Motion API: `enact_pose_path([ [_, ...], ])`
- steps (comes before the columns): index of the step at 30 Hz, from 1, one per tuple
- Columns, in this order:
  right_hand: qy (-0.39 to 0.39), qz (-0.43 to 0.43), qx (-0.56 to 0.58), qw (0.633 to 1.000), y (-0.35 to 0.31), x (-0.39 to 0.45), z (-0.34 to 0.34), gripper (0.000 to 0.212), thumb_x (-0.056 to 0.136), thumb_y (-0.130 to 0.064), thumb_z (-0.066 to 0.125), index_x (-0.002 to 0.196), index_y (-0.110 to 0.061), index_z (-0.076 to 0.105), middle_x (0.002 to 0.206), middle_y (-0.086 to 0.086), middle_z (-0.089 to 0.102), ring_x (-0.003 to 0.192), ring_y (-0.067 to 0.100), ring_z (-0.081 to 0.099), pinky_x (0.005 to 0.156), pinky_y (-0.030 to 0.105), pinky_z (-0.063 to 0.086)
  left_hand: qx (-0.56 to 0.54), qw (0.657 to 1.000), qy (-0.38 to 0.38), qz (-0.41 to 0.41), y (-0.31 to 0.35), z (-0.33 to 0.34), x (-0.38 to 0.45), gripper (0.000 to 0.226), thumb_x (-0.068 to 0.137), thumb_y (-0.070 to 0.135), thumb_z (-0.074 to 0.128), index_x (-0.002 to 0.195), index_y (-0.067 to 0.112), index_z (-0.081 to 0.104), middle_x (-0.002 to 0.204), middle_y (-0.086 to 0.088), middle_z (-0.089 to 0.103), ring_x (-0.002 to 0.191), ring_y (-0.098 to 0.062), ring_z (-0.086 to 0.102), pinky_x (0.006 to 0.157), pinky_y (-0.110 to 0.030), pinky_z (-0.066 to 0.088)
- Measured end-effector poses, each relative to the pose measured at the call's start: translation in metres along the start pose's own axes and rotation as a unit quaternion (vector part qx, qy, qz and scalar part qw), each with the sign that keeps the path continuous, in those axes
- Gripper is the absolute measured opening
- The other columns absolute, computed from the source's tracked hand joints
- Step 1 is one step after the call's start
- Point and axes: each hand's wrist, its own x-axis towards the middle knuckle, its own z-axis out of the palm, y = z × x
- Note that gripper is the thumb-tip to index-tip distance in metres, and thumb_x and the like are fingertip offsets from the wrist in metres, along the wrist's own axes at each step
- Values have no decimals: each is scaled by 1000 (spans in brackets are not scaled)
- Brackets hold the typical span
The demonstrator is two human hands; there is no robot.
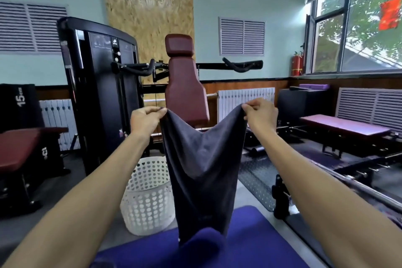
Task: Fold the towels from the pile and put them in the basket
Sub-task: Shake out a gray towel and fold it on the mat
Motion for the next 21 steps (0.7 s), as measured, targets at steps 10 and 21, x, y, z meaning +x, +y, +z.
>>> enact_pose_path([
  [10, -94, 28, -59, 993, 50, -167, -61, 8, 88, -21, 70, 89, -15, 75, 83, -4, 71, 87, 14, 68, 79, 24, 49, 67, 992, -103, -37, -41, -64, -178, 15, 92, 10, 68, 79, 12, 61, 76, -6, 60, 73, -19, 59, 68, -37, 56],
  [21, -235, 111, -109, 960, 125, -266, -79, 18, 84, -16, 76, 68, -20, 69, 73, 8, 72, 74, 27, 71, 74, 48, 60, 147, 957, -190, -161, -138, -87, -265, 20, 91, 10, 69, 75, 15, 57, 72, -5, 56, 59, -14, 50, 42, -17, 46],
])
